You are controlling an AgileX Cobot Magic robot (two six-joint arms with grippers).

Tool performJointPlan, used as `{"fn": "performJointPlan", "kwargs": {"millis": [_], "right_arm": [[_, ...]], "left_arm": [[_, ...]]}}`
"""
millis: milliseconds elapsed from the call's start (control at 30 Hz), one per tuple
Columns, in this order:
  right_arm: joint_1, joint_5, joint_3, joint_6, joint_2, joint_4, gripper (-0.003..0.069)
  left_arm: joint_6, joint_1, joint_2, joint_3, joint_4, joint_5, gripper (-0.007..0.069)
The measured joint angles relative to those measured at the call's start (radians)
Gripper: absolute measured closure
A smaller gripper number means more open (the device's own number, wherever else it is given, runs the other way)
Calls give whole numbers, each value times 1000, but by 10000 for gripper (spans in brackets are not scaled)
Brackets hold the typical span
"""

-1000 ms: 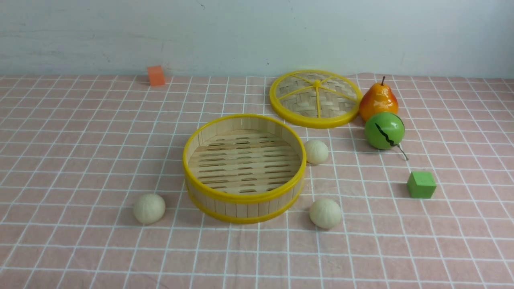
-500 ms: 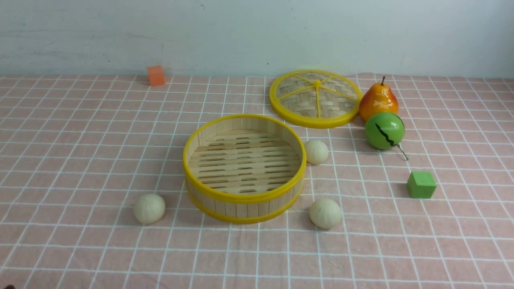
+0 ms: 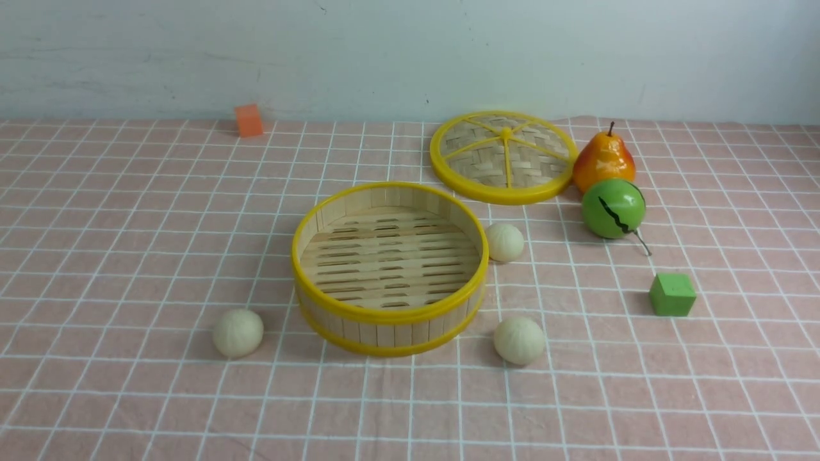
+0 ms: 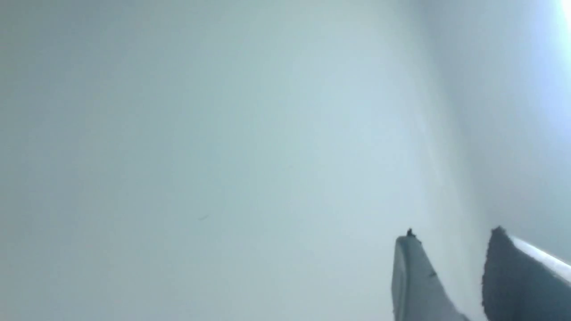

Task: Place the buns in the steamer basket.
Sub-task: Use the left arm to grab a steamed stuffed bun

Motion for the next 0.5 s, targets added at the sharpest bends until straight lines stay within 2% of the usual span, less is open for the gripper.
{"fn": "performJointPlan", "kwargs": {"millis": [133,300,333,367,433,500], "right_arm": [[0,65,-72,71,108,-40,438],[0,321,-331,137,379,-281,580],[0,346,-342,142,391,-290,594],[0,443,-414,188,489,-350,647],[1,522,-468,238,587,-389,673],[30,661,-523,317,720,-408,678]], "left_arm": [[-52,0,59,-89,-58,-27,401],[-94,0,333,-474,-43,360,580],[-96,0,346,-488,-43,378,596],[-96,0,454,-594,-43,515,638],[-96,0,565,-680,-44,617,638],[-96,0,712,-780,-64,815,638]]}}
